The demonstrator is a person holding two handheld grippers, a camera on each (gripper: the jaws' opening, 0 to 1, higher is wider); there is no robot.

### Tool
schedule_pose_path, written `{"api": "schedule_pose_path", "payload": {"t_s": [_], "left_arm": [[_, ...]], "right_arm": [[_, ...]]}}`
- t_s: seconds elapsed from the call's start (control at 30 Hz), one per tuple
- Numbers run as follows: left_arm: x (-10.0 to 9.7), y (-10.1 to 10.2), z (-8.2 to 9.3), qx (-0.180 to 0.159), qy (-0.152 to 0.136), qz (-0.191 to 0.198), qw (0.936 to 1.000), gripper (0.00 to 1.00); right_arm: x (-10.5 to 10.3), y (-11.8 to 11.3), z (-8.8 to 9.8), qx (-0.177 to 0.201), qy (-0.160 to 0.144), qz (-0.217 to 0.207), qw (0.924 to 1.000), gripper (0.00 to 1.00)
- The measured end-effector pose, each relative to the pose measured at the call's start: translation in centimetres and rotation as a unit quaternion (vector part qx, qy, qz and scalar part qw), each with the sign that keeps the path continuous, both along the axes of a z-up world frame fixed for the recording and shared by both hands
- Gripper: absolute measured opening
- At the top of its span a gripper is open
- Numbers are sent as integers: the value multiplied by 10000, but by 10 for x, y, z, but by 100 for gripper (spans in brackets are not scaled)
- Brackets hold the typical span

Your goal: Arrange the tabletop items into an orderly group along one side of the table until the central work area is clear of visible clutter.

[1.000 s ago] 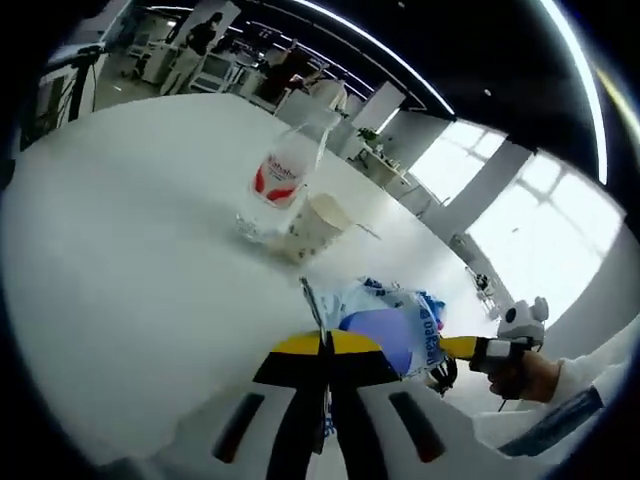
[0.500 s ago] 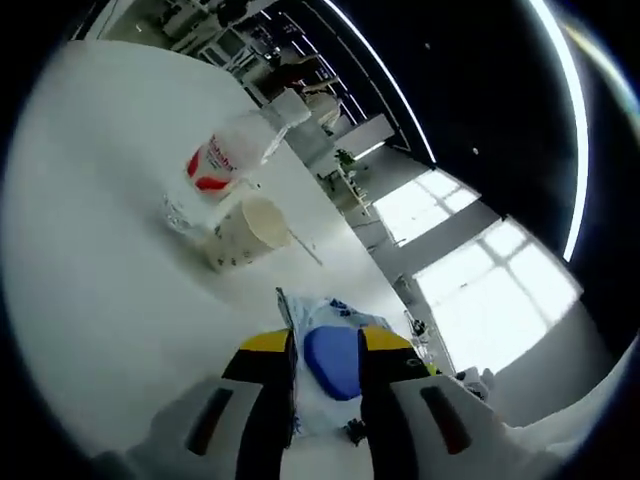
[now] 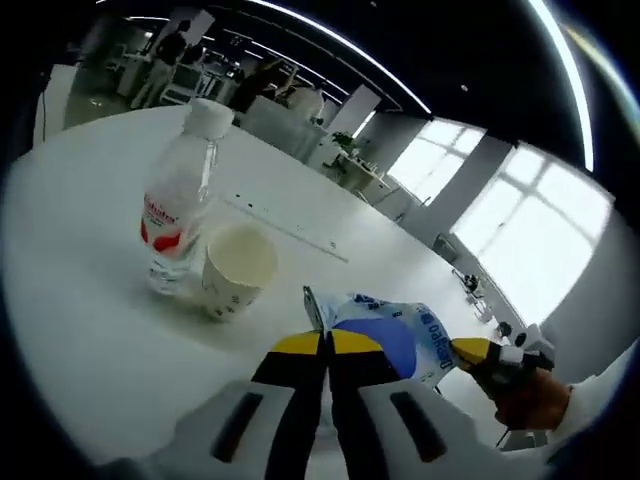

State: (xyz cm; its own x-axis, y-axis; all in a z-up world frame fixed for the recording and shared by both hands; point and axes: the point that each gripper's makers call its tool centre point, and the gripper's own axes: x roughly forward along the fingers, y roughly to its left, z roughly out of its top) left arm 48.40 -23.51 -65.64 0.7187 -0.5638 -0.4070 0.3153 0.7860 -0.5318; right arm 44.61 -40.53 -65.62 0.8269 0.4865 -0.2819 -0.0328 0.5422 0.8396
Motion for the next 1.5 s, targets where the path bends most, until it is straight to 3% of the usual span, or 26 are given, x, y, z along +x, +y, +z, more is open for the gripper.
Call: {"api": "schedule_pose_path", "payload": {"t_s": [0.1, 0.4, 0.53, 0.73, 0.9, 1.1, 1.33, 1.4, 1.5], "left_arm": [[11, -4, 5, -25, -96, 31, 9999, 0], [34, -14, -1, 30, -124, 8, 9999, 5], [39, -24, -3, 280, -309, -195, 9989, 10], [48, -23, -13, 441, -269, -204, 9985, 14], [49, -25, -26, 803, -257, -440, 9955, 18], [51, -24, -35, 791, -128, -430, 9959, 20], [51, -29, -38, 963, -242, -600, 9933, 30], [50, -32, -37, 1084, -349, -714, 9909, 33], [47, -32, -38, 1251, -413, -765, 9883, 35]], "right_arm": [[8, 2, -1, -115, -6, 11, 9999, 0], [25, 11, -11, -393, -17, 78, 9992, 0], [30, 15, -17, -445, 13, 127, 9989, 0], [40, 19, -25, -635, 71, 187, 9978, 0], [46, 19, -34, -1255, 36, 347, 9915, 0], [45, 18, -47, -1215, 295, 303, 9917, 0], [41, 14, -59, -1409, 459, 304, 9885, 0], [41, 12, -61, -1612, 417, 317, 9855, 0], [40, 13, -61, -1608, 367, 352, 9857, 0]]}}
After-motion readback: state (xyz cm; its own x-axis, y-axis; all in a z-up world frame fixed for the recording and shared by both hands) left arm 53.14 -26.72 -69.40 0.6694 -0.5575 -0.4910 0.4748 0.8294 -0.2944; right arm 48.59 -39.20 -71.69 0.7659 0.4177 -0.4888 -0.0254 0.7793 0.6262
